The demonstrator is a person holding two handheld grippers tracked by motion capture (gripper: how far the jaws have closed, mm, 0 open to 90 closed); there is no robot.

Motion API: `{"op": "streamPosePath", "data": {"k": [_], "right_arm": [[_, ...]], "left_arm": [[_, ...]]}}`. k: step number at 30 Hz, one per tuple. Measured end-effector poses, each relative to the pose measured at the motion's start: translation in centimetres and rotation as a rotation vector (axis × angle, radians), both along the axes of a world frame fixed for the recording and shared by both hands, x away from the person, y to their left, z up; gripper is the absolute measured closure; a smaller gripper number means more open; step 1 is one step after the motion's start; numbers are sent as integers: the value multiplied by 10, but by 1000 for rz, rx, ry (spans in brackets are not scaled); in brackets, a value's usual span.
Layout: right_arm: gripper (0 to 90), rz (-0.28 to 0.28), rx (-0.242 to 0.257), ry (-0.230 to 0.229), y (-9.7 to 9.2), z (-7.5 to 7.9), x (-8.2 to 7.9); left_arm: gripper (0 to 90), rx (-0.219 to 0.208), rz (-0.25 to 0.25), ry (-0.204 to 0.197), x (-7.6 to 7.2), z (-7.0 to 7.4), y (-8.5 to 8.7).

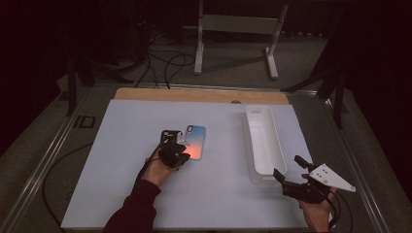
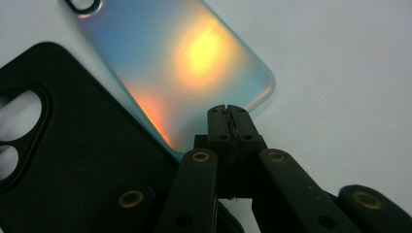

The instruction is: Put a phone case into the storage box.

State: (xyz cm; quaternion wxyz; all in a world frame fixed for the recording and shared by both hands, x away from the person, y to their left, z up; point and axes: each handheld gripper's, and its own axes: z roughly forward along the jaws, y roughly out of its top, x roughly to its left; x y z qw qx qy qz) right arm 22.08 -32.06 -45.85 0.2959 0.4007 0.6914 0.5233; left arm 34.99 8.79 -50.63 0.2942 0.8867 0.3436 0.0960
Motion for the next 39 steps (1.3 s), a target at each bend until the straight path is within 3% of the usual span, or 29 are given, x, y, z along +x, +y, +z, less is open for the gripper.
{"op": "streamPosePath", "data": {"k": [2, 7, 10, 15, 17, 19, 21, 23, 24, 25, 28, 32, 36, 39], "right_arm": [[92, -3, 0, 2, -1, 0, 0], [92, -8, 0, -1, -2, 1, 0], [92, -9, 0, -2, -3, 1, 0], [92, -10, 3, -2, -4, 1, 0], [92, -10, 1, 1, -4, 0, 0], [92, -9, 0, 4, -3, 0, 1], [92, -8, -2, 1, -3, -1, 1], [91, -6, -3, 0, -2, -1, 2], [91, -6, -3, 0, -2, -1, 2], [91, -5, -4, 1, -2, -1, 2], [91, -4, -2, 1, -3, -2, 3], [91, 7, -5, -10, -2, -2, 2], [91, 13, -1, -12, 0, -2, 3], [91, 18, -6, -13, 3, -3, 3]], "left_arm": [[858, -13, 2, -24, -2, 5, 1], [661, -46, 40, -116, -10, 19, 6], [571, -109, 63, -181, -18, 28, 15], [446, -244, 75, -250, -36, 41, 42], [346, -273, 94, -282, -45, 44, 54], [254, -283, 119, -339, -55, 47, 66], [165, -298, 147, -364, -64, 50, 79], [144, -326, 154, -390, -72, 52, 94], [118, -326, 154, -390, -72, 52, 94], [118, -323, 178, -413, -80, 54, 106], [8, -323, 197, -431, -88, 53, 121], [0, -353, 235, -454, -96, 51, 139], [0, -383, 289, -453, -95, 52, 154], [0, -377, 304, -456, -96, 54, 158]]}}
